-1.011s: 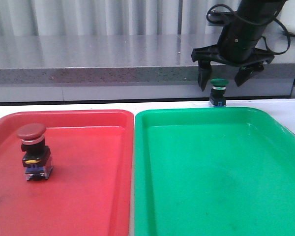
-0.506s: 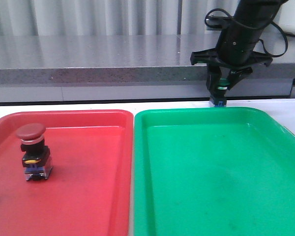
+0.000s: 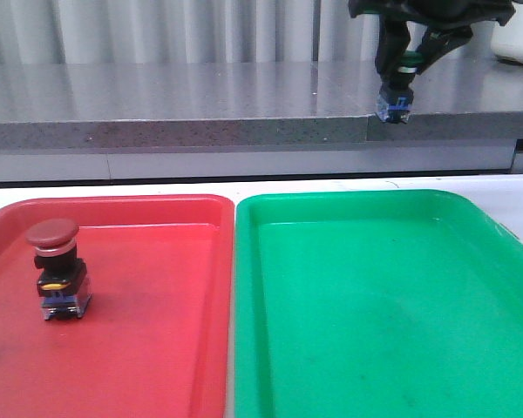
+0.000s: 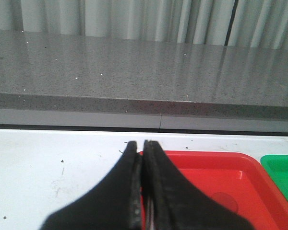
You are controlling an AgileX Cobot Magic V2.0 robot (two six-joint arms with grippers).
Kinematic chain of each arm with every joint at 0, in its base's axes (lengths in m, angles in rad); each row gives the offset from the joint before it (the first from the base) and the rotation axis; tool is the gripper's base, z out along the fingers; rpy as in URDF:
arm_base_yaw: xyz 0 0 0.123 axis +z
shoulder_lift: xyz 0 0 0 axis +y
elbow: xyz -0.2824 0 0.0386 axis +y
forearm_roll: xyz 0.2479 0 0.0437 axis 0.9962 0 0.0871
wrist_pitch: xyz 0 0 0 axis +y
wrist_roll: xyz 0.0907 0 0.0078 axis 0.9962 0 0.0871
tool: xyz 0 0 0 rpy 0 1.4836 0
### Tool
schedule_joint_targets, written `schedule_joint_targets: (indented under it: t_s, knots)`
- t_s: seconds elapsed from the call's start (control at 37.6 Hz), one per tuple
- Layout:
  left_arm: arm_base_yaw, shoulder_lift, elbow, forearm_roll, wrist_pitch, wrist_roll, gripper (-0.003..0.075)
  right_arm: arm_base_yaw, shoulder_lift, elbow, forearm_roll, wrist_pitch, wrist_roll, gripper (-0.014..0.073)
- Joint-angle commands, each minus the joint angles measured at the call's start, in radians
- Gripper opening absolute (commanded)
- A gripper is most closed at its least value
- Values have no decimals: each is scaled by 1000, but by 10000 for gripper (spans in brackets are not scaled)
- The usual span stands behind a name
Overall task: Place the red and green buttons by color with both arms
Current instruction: 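Lift the green button and carry it over the green tray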
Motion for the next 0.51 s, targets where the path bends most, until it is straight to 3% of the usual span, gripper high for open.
schedule_joint_targets:
  t_s: [0.0, 0.27, 0.48]
  knots:
    - [1, 13, -26, -12, -75, -7, -20, 29, -146, 95, -10, -97, -2, 183]
    - [1, 13, -26, -12, -75, -7, -20, 124, -358, 488, -9, -245, -1, 183]
    - [1, 13, -26, -12, -75, -7, -20, 198, -378, 692, 0, -346, -1, 183]
